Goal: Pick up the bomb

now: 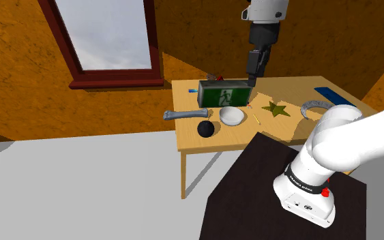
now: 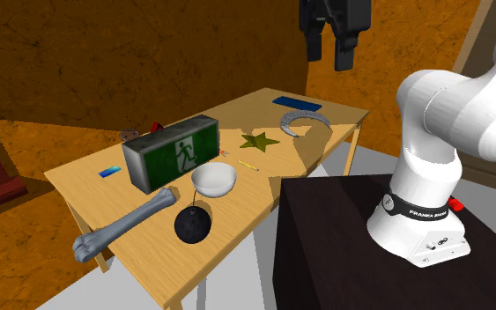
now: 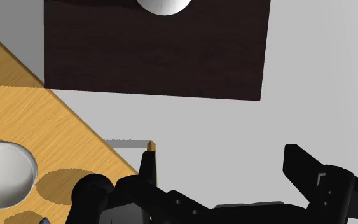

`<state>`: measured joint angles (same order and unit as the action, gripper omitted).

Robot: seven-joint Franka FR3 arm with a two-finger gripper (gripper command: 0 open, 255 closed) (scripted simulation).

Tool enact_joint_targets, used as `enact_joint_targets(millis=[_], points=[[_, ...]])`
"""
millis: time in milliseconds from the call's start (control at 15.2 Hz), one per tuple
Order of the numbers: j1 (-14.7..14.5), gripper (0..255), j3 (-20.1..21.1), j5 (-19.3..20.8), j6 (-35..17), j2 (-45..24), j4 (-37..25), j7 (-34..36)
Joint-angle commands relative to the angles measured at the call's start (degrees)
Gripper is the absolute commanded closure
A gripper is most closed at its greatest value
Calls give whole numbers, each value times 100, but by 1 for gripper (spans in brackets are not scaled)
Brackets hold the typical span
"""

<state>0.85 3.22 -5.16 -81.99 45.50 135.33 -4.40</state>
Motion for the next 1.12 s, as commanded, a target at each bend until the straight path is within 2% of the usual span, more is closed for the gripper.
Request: enact_joint_targets(millis=[0, 528, 1056], points=[[0, 0, 0, 0, 0, 0, 0, 0], [171, 0, -182, 315, -1613, -809, 751, -344], [365, 0, -376, 600, -3256, -2143, 985, -602]])
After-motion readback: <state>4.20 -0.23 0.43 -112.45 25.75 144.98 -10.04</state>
